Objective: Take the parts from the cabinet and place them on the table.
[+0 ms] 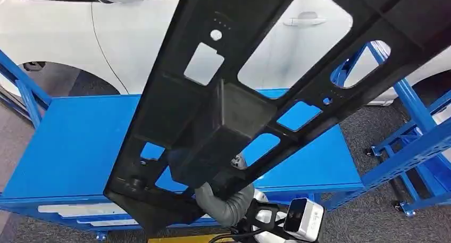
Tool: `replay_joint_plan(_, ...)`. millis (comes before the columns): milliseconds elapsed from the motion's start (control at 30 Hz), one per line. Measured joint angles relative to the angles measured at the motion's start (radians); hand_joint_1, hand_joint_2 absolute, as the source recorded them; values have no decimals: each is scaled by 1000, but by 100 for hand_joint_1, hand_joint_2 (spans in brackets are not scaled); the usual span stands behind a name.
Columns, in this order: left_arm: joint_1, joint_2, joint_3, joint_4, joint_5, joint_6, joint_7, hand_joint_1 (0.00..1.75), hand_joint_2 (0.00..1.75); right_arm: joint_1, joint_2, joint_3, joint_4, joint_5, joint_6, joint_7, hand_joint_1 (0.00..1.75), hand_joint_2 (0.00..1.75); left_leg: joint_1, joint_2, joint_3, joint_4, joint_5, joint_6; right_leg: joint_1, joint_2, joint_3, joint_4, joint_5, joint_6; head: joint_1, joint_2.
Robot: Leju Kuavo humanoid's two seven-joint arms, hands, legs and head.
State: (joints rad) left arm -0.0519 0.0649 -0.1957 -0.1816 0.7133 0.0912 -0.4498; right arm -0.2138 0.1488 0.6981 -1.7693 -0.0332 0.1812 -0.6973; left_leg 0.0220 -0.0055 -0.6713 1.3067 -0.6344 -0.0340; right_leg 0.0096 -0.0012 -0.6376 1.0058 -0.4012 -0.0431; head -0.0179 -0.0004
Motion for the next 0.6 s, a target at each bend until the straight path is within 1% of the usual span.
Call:
replay_joint_plan(33,0,0,-1,0,-4,0,0,0,175,4,-4,0,-2,0,-2,0,175,175,0,0,34,-42,19,2,1,0,-10,2,7,1,0,0)
replay_joint_plan(67,-1,0,-1,0,-6,0,0,0,175,5,-8,0,-5,0,-1,0,175,175,0,0,86,-117,48,4,2,1,-19,5,14,3,0,0)
replay_joint_plan(100,-3,1,-2,0,-9,0,0,0,175,5,-11,0,-8,0,0,0,175,175,0,0,152,-213,78,8,2,2,-29,9,20,6,0,0)
replay_joint_plan(133,-7,3,-2,0,-13,-1,0,0,175,5,-12,0,-12,-2,1,0,175,175,0,-1,208,-295,82,13,2,2,-35,17,27,11,0,0)
replay_joint_plan(167,-11,5,-2,0,-14,-1,0,0,175,7,-14,0,-16,-5,2,0,175,175,-10,-3,197,-302,89,21,8,3,-39,19,32,19,0,0)
replay_joint_plan(200,-10,5,-3,0,-17,-1,0,0,175,7,-14,0,-18,-5,5,0,175,175,-11,-5,192,-300,95,27,4,2,-41,18,40,25,0,0)
replay_joint_plan(267,-8,9,-6,0,-22,-1,0,0,175,8,-18,0,-22,-6,13,0,175,175,-18,-4,187,-297,108,38,-2,2,-41,11,58,35,0,0)
replay_joint_plan(300,-5,8,-7,0,-24,0,1,0,175,10,-20,0,-23,-7,17,0,175,175,-7,1,176,-308,125,46,2,8,-46,11,66,41,0,0)
replay_joint_plan(333,-8,9,-8,0,-26,0,5,0,175,13,-22,0,-25,-10,20,0,175,175,-7,8,168,-307,139,51,-2,10,-61,26,28,48,0,0)
replay_joint_plan(367,-9,14,-8,0,-25,0,7,0,175,15,-24,0,-29,-15,23,0,175,175,-6,9,152,-307,151,60,-5,9,-76,77,-40,54,0,0)
replay_joint_plan(400,-8,14,-8,0,-25,1,10,0,175,17,-25,0,-30,-21,29,0,175,175,-7,10,137,-307,162,60,-9,7,-95,152,-109,60,0,0)
replay_joint_plan(433,-7,17,-8,0,-24,2,13,0,175,19,-27,-1,-30,-24,34,0,175,175,-7,10,122,-307,173,59,-12,7,-111,231,-161,63,0,0)
replay_joint_plan(467,-6,19,-8,0,-24,3,13,0,175,22,-28,-3,-30,-27,39,0,175,175,-7,11,107,-306,183,59,-14,7,-119,296,-188,66,0,0)
replay_joint_plan(500,-5,21,-8,0,-24,5,15,0,175,26,-30,-5,-30,-29,43,0,175,175,-7,13,90,-304,194,56,-15,7,-111,331,-182,68,0,0)
replay_joint_plan(533,-5,23,-8,0,-24,8,16,0,175,29,-31,-7,-30,-32,48,0,175,175,-6,14,75,-302,204,54,-17,7,-84,322,-152,68,0,0)
replay_joint_plan(567,-5,23,-8,0,-24,10,16,0,175,31,-31,-9,-30,-35,52,0,175,175,-6,14,61,-300,212,52,-17,7,-38,277,-116,67,0,0)
replay_joint_plan(600,-5,24,-8,0,-24,11,17,0,175,31,-31,-13,-30,-38,59,0,175,175,-6,14,50,-297,220,48,-17,7,26,198,-92,65,0,0)
